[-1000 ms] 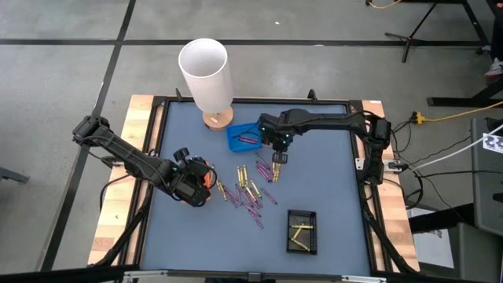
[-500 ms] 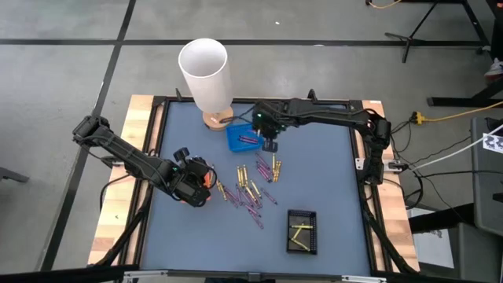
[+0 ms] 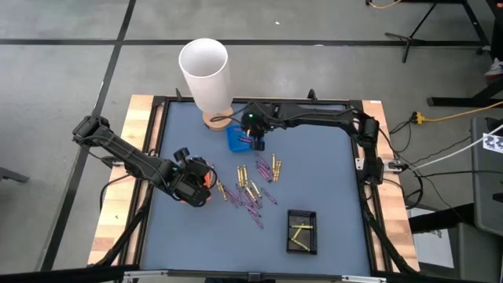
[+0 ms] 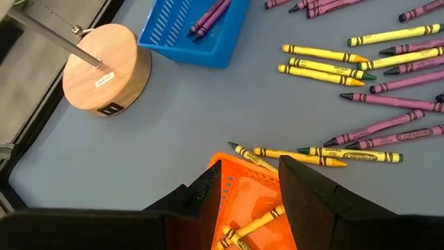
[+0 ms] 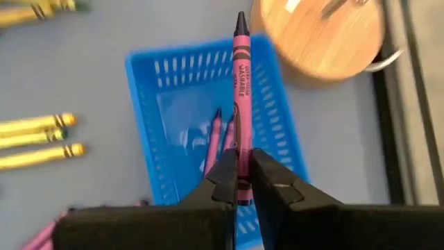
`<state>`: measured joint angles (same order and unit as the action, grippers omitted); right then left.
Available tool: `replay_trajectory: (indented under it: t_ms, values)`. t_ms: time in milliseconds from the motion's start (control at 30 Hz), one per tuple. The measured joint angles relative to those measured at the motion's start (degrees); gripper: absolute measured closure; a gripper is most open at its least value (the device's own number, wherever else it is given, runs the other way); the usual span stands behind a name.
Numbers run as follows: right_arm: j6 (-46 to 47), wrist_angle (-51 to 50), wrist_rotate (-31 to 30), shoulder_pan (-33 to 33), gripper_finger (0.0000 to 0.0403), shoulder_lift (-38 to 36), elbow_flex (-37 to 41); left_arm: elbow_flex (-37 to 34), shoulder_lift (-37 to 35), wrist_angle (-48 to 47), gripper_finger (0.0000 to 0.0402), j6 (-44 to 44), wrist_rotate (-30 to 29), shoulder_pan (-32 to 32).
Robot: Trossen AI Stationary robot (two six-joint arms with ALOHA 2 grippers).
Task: Sort crayons
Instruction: Put the violet crayon into the blue bin, then put the yellow crayon into the orange bin
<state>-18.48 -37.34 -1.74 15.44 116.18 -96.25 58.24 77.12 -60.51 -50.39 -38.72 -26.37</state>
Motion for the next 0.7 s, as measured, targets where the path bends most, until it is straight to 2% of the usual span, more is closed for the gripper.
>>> replay_trajectory:
  t_ms: [300,500,700]
  values:
    - [0.1,0.0,-0.7,0.0,0.0367,3.1,0.0,0.0,0.0,0.2,0.0273,0.0,-0.4,0.1]
    - [0.2,0.0,-0.9,0.0,0.0325,3.0,0.0,0.0,0.0,0.2,0.0273,0.0,-0.8,0.1]
    - [0.2,-0.1,-4.4,0.0,0.0292,3.0,0.0,0.0,0.0,0.2,0.0273,0.0,-0.8,0.1]
